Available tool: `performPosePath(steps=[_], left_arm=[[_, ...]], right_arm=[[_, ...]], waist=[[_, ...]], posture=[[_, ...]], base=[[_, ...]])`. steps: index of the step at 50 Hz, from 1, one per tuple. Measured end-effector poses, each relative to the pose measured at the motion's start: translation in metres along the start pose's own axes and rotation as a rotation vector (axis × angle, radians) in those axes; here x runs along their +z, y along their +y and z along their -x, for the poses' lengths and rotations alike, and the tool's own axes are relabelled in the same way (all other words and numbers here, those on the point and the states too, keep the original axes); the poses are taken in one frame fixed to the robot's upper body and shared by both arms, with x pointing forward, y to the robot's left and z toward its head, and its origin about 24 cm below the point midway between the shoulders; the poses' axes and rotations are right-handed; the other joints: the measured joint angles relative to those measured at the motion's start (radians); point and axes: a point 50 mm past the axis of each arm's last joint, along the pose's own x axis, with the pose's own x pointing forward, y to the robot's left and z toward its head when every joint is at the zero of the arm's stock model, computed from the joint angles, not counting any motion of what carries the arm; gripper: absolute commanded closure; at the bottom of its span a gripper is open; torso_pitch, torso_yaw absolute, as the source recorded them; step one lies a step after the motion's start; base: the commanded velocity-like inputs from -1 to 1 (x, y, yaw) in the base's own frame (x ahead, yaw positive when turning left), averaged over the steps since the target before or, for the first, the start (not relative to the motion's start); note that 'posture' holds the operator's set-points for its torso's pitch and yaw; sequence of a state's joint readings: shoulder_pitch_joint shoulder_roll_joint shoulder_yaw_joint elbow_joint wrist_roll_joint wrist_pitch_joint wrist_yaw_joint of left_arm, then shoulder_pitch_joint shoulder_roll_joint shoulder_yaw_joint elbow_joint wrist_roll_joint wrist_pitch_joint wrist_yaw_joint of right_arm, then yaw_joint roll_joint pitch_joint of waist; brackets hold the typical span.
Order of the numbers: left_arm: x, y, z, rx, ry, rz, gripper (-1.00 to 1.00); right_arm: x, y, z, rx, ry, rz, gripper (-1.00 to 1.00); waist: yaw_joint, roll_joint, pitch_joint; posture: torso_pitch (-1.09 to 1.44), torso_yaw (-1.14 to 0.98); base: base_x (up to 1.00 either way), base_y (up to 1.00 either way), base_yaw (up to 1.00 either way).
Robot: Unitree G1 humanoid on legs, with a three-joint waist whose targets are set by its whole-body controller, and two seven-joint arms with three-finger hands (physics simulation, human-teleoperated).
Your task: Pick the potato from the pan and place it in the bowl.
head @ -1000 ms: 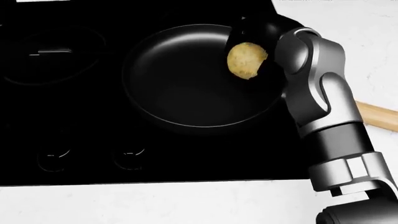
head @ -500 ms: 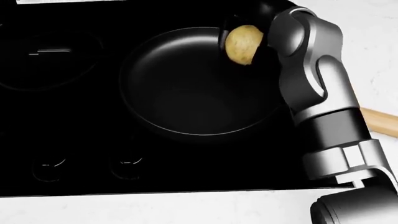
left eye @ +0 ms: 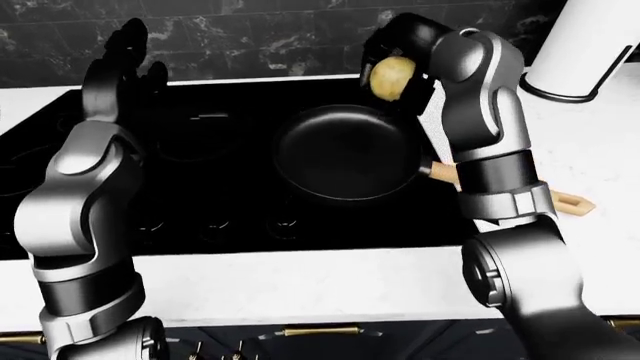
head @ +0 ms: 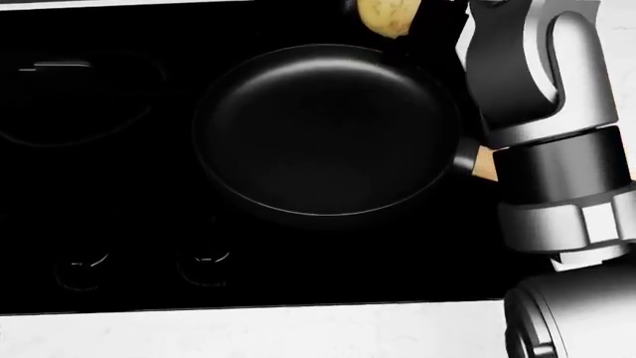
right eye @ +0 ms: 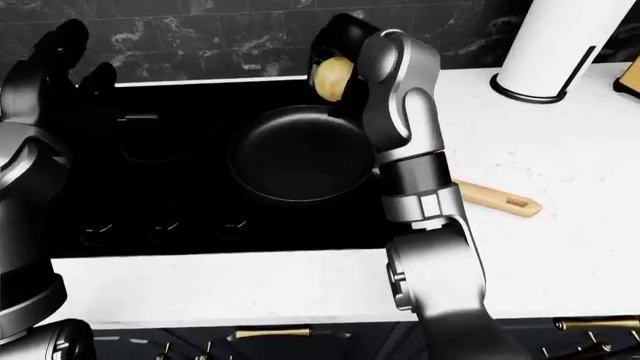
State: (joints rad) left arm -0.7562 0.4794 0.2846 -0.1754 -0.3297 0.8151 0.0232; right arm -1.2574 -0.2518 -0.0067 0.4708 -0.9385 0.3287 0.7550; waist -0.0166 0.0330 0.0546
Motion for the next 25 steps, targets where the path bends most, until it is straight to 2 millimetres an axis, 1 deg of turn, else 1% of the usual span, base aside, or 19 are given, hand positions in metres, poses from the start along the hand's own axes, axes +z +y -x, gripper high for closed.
performPosePath(steps=[5, 9, 14, 16, 17, 20, 21, 22, 23, 25], left_arm=[[-0.002, 0.001, -0.001, 0.002, 0.010, -0.001, -1.00], [0.002, 0.001, -0.002, 0.002, 0.009, -0.004, -1.00], [0.006, 0.005, -0.001, 0.011, -0.004, -0.008, -1.00], [0.003, 0.004, -0.002, 0.010, 0.013, -0.009, -1.00], [0.002, 0.003, -0.003, 0.005, 0.019, -0.010, -1.00], [0.003, 0.001, -0.004, -0.010, 0.016, -0.012, -1.00], [0.005, 0.001, -0.004, -0.010, 0.010, -0.012, -1.00], [0.006, 0.001, -0.004, -0.008, 0.001, -0.012, -1.00], [0.008, 0.002, -0.003, -0.004, -0.008, -0.011, -1.00], [0.009, 0.004, -0.002, 0.002, -0.020, -0.011, -1.00]], right_arm=[[0.004, -0.005, 0.003, -0.010, -0.009, 0.015, 1.00], [0.005, -0.008, 0.004, -0.021, -0.010, 0.021, 1.00], [0.002, -0.006, 0.004, -0.023, 0.000, 0.024, 1.00], [-0.002, -0.002, 0.003, -0.013, 0.011, 0.020, 1.00], [-0.004, 0.000, 0.003, -0.008, 0.018, 0.016, 1.00], [-0.009, 0.000, 0.001, -0.005, 0.039, 0.006, 1.00], [-0.008, -0.002, 0.002, -0.010, 0.038, 0.006, 1.00], [-0.007, -0.004, 0.002, -0.020, 0.032, 0.010, 1.00], [-0.005, -0.006, 0.003, -0.032, 0.024, 0.014, 1.00], [0.000, -0.009, 0.006, -0.050, 0.008, 0.023, 1.00]], waist=[[0.000, 0.001, 0.003], [-0.001, 0.000, 0.004], [-0.001, 0.001, 0.002], [0.001, 0.005, -0.006], [0.001, 0.002, -0.008], [0.005, -0.025, -0.026], [0.007, -0.027, -0.029], [0.009, -0.023, -0.029], [0.009, -0.013, -0.026], [0.004, 0.013, -0.017]], posture=[[0.00, 0.00], [0.00, 0.00], [0.00, 0.00], [0.00, 0.00], [0.00, 0.00], [0.00, 0.00], [0.00, 0.00], [0.00, 0.00], [0.00, 0.00], [0.00, 0.00]], base=[[0.00, 0.00, 0.00], [0.00, 0.00, 0.00], [0.00, 0.04, 0.00], [0.00, 0.27, 0.00], [0.00, 0.30, 0.00], [0.00, 0.32, 0.00], [0.00, 0.31, 0.00], [0.00, 0.32, 0.00], [0.00, 0.32, 0.00], [0.00, 0.31, 0.00]])
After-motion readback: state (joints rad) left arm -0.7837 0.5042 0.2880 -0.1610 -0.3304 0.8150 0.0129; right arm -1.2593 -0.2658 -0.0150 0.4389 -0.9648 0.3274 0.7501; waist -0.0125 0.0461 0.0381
